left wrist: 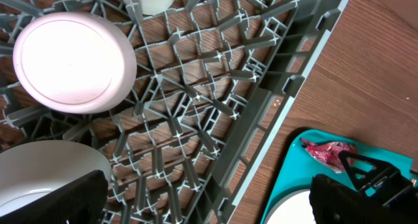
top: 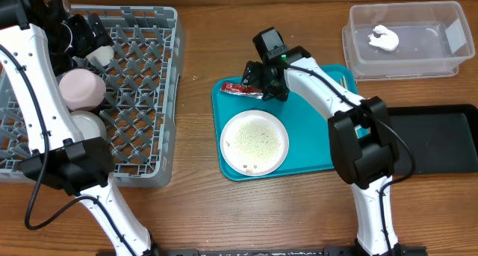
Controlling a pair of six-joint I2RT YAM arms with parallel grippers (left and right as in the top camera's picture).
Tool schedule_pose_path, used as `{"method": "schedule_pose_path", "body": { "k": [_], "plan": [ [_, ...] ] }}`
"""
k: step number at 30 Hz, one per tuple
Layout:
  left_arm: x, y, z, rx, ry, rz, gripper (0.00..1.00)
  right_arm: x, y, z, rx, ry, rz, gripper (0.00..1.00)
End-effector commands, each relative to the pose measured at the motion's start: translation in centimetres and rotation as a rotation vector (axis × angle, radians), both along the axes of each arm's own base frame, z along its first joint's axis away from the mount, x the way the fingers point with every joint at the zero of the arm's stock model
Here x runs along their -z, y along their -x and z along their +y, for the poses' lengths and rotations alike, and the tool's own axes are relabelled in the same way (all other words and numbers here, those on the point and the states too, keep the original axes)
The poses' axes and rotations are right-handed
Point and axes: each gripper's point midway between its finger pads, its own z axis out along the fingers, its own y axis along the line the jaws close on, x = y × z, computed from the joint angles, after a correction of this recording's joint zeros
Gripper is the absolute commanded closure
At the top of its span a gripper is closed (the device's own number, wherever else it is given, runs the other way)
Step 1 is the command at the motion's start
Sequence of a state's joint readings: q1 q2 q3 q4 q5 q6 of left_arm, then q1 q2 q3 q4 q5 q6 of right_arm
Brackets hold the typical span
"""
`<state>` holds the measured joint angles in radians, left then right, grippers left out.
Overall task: Sort waste into correct bins and load items into the dishwasher
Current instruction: 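Move the right gripper to the red wrapper and grasp it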
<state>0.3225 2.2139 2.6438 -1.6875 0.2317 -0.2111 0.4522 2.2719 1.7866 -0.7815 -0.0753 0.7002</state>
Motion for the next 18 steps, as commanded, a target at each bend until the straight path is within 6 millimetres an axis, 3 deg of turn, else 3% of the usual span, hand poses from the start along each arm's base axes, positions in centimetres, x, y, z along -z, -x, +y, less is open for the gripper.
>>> {"method": "schedule_pose_path", "body": {
  "k": [1,4,7,8,12,16,18],
  "plan": [
    [-1.4,0.5,0.0,-0.013,-0.009,-0.027,0.00,0.8,0.1,0.1,0.012,-0.006,0.017,0.15],
    [-1.4,0.5,0.0,-0.013,-0.009,-0.027,0.00,1.5,0.3,0.0,0.032,-0.005,0.037,0.21],
    [-1.4,0.5,0.0,-0.013,-0.009,-0.028,0.00,1.8,0.3,0.0,0.033,-0.002,0.041,0.41],
    [-1.4,0.5,0.0,-0.013,-0.009,-0.027,0.00,1.8,0.3,0.1,0.032,-0.003,0.040,0.64],
    [-1.4,0.5,0.0,-0.013,-0.009,-0.027,0.00,1.7,0.4,-0.2,0.036,-0.005,0.053,0.96],
    [-1.4,0.5,0.0,-0.013,-0.009,-0.027,0.00,0.3,-0.2,-2.0,0.072,0.002,0.067,0.96],
    [-1.4,0.5,0.0,-0.013,-0.009,-0.027,0.00,-1.5,-0.9,-3.5,0.103,-0.003,0.061,0.96]
  ]
}}
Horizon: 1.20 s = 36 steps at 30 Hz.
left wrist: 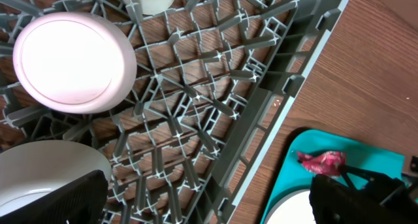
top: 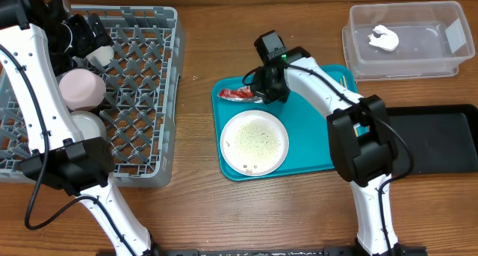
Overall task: Sort waste into correct bins and load items into the dishwasher
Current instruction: 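Move the right gripper to the red wrapper and grasp it, then carry the red wrapper to the clear bin and drop it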
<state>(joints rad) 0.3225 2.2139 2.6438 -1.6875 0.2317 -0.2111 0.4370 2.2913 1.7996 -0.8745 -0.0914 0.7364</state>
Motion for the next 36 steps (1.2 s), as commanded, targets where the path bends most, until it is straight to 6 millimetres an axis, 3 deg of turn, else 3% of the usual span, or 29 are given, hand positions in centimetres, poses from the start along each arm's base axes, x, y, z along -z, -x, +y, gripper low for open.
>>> {"method": "schedule_pose_path", "body": {
  "k": [1,5,9,11,14,17,21,22,24,25,26,28,29,30,32,36],
  "plan": [
    [-1.4,0.5,0.0,-0.013,-0.009,-0.027,0.00,-4.0,-2.9,-3.2,0.080,-0.023,-0.057,0.96],
    [-1.4,0.5,0.0,-0.013,-0.009,-0.027,0.00,-9.6,-4.9,-7.6,0.169,-0.046,-0.131,0.96],
    [-1.4,0.5,0.0,-0.013,-0.009,-0.027,0.00,-16.1,-6.8,-14.7,0.310,-0.069,-0.253,0.96],
    [-1.4,0.5,0.0,-0.013,-0.009,-0.027,0.00,-17.8,-7.3,-18.1,0.375,-0.065,-0.297,0.96],
    [-1.4,0.5,0.0,-0.013,-0.009,-0.027,0.00,-19.0,-7.4,-23.9,0.486,-0.042,-0.331,0.96],
    [-1.4,0.5,0.0,-0.013,-0.009,-0.027,0.00,-18.7,-6.8,-28.9,0.583,-0.025,-0.315,0.96],
    [-1.4,0.5,0.0,-0.013,-0.009,-0.027,0.00,-18.5,-5.8,-33.7,0.677,-0.018,-0.307,0.96],
    [-1.4,0.5,0.0,-0.013,-0.009,-0.027,0.00,-18.6,-5.6,-34.9,0.701,-0.015,-0.311,0.89],
    [-1.4,0.5,0.0,-0.013,-0.009,-0.027,0.00,-18.7,-5.5,-36.2,0.724,-0.011,-0.320,0.50],
    [-1.4,0.5,0.0,-0.013,-0.009,-0.027,0.00,-18.7,-5.4,-36.8,0.730,-0.008,-0.327,0.50],
    [-1.4,0.5,0.0,-0.013,-0.009,-0.027,0.00,-18.8,-5.4,-37.1,0.720,-0.001,-0.333,0.56],
    [-1.4,0.5,0.0,-0.013,-0.009,-0.027,0.00,-18.9,-5.5,-37.3,0.700,0.015,-0.342,0.54],
    [-1.4,0.5,0.0,-0.013,-0.009,-0.027,0.00,-18.9,-5.6,-37.3,0.692,0.020,-0.346,0.41],
    [-1.4,0.5,0.0,-0.013,-0.009,-0.027,0.00,-18.9,-5.5,-37.4,0.694,0.024,-0.346,0.21],
    [-1.4,0.5,0.0,-0.013,-0.009,-0.027,0.00,-18.8,-5.5,-37.1,0.690,0.024,-0.343,0.00],
    [-1.4,0.5,0.0,-0.013,-0.009,-0.027,0.00,-18.3,-5.0,-36.3,0.677,0.023,-0.305,0.00]
  ]
}}
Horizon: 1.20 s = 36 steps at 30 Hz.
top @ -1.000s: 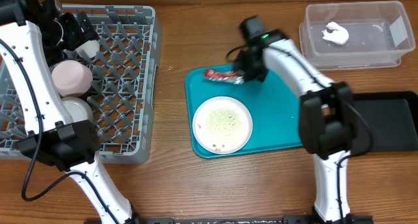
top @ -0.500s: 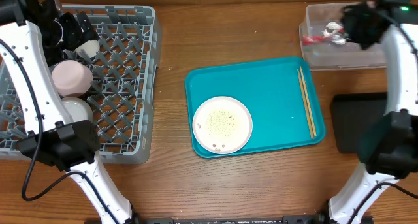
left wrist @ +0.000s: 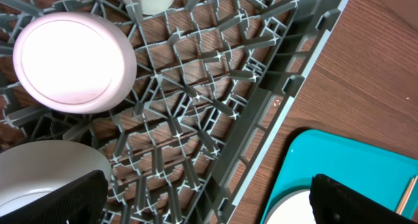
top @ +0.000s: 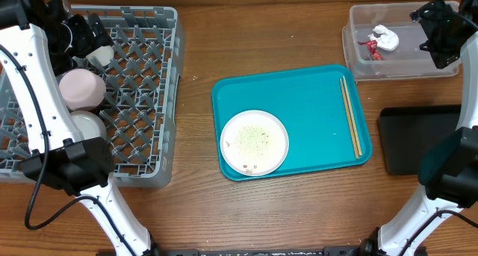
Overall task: Sort waste into correct bins and load items into the dishwasher
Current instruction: 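Carry the red wrapper to the clear bin and drop it, then lower the right gripper onto the chopsticks on the tray and grasp one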
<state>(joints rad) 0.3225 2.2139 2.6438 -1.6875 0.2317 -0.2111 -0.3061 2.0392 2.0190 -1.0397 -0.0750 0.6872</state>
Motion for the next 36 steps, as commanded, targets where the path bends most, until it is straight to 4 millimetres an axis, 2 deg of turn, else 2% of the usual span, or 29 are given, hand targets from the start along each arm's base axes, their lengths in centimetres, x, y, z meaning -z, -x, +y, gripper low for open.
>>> {"method": "schedule_pose_path", "body": {
  "k": [1,6,11,16,18,20,21,27,31,36],
  "plan": [
    [-1.4,0.5,0.0,-0.013,-0.009,-0.027,0.00,0.4,0.5,1.1,-0.027,-0.001,0.036,0.00],
    [-1.4,0.5,0.0,-0.013,-0.009,-0.027,0.00,1.5,1.9,3.7,-0.124,-0.004,0.122,0.00],
    [-1.4,0.5,0.0,-0.013,-0.009,-0.027,0.00,1.9,2.2,8.3,-0.385,0.029,0.152,0.00],
    [-1.4,0.5,0.0,-0.013,-0.009,-0.027,0.00,1.9,2.0,11.7,-0.472,0.041,0.156,0.00],
    [-1.4,0.5,0.0,-0.013,-0.009,-0.027,0.00,1.8,2.0,13.7,-0.514,0.045,0.154,0.01],
    [-1.4,0.5,0.0,-0.013,-0.009,-0.027,0.00,1.6,2.2,14.8,-0.536,0.051,0.156,0.05],
    [-1.4,0.5,0.0,-0.013,-0.009,-0.027,0.00,1.4,2.4,15.1,-0.539,0.055,0.158,0.09],
    [-1.4,0.5,0.0,-0.013,-0.009,-0.027,0.00,0.5,4.2,15.6,-0.556,0.048,0.192,0.07],
    [-1.4,0.5,0.0,-0.013,-0.009,-0.027,0.00,0.9,7.3,18.0,-0.824,-0.008,0.243,0.00],
    [-1.4,0.5,0.0,-0.013,-0.009,-0.027,0.00,1.6,10.6,17.9,-0.922,-0.014,0.369,0.01]
  ]
}}
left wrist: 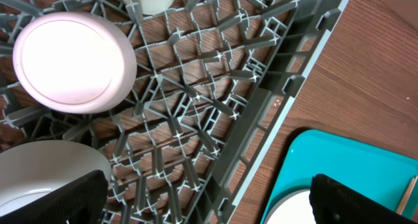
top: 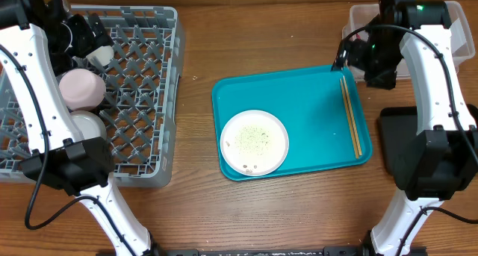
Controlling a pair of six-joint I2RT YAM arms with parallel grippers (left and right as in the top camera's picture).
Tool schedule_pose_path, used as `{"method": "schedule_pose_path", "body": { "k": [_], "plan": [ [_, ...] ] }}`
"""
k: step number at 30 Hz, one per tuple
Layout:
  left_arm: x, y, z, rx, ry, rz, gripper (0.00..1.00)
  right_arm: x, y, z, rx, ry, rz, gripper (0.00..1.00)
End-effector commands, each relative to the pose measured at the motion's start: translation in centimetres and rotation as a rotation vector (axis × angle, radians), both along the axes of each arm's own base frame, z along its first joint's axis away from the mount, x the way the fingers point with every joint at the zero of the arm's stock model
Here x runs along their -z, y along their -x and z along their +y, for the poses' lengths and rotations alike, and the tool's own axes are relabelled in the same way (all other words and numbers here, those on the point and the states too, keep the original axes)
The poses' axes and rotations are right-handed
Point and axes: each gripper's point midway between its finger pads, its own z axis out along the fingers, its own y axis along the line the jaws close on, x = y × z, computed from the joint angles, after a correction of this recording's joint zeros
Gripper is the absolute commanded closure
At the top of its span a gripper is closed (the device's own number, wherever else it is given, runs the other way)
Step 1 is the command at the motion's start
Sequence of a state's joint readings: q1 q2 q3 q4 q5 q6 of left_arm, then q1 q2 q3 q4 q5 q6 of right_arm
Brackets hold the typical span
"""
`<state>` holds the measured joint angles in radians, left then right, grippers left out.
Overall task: Sort waste into correct bins and load items into the dishwasher
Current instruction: 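Lower the right gripper onto the chopsticks on the tray and grasp one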
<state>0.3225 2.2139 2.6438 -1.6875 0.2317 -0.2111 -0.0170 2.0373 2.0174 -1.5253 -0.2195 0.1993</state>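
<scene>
A teal tray holds a white plate dusted with crumbs and a pair of chopsticks along its right side. My right gripper hovers at the tray's far right corner, just above the chopsticks' far end, seemingly open and empty. The clear bin behind it is largely covered by the arm, and its contents are hidden. My left gripper hangs open over the grey dish rack, fingers wide apart and holding nothing.
The rack holds a pink bowl, a white bowl and a cup on its left side. A black bin lies right of the tray, partly under the right arm.
My right gripper was over the right part of the clear bin; it is now left of it, at the tray's far right corner by the chopsticks. The left arm is unchanged.
At first my right gripper was at a red wrapper on the tray's far left corner, and then still at it, the wrapper slightly shifted. Later the wrapper lay in the clear bin beside white tissue. Now the gripper is back at the tray.
</scene>
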Motion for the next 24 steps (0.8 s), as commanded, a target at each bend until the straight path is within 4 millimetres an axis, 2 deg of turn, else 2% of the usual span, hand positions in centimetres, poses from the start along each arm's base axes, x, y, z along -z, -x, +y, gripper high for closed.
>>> {"method": "schedule_pose_path", "body": {
  "k": [1,4,8,14,18,24],
  "plan": [
    [-1.4,0.5,0.0,-0.013,-0.009,-0.027,0.00,-1.6,1.8,0.3,-0.131,0.006,-0.012,0.00],
    [-1.4,0.5,0.0,-0.013,-0.009,-0.027,0.00,-0.8,2.6,-0.9,-0.128,0.074,0.031,0.00],
    [-1.4,0.5,0.0,-0.013,-0.009,-0.027,0.00,1.1,3.2,-1.3,-0.130,0.095,0.074,0.00],
    [-1.4,0.5,0.0,-0.013,-0.009,-0.027,0.00,6.5,4.4,-1.2,-0.145,0.113,0.136,0.00],
    [-1.4,0.5,0.0,-0.013,-0.009,-0.027,0.00,9.6,4.5,-0.7,-0.161,0.123,0.123,0.00],
    [-1.4,0.5,0.0,-0.013,-0.009,-0.027,0.00,12.1,3.9,0.5,-0.192,0.155,0.074,0.09]
  ]
}}
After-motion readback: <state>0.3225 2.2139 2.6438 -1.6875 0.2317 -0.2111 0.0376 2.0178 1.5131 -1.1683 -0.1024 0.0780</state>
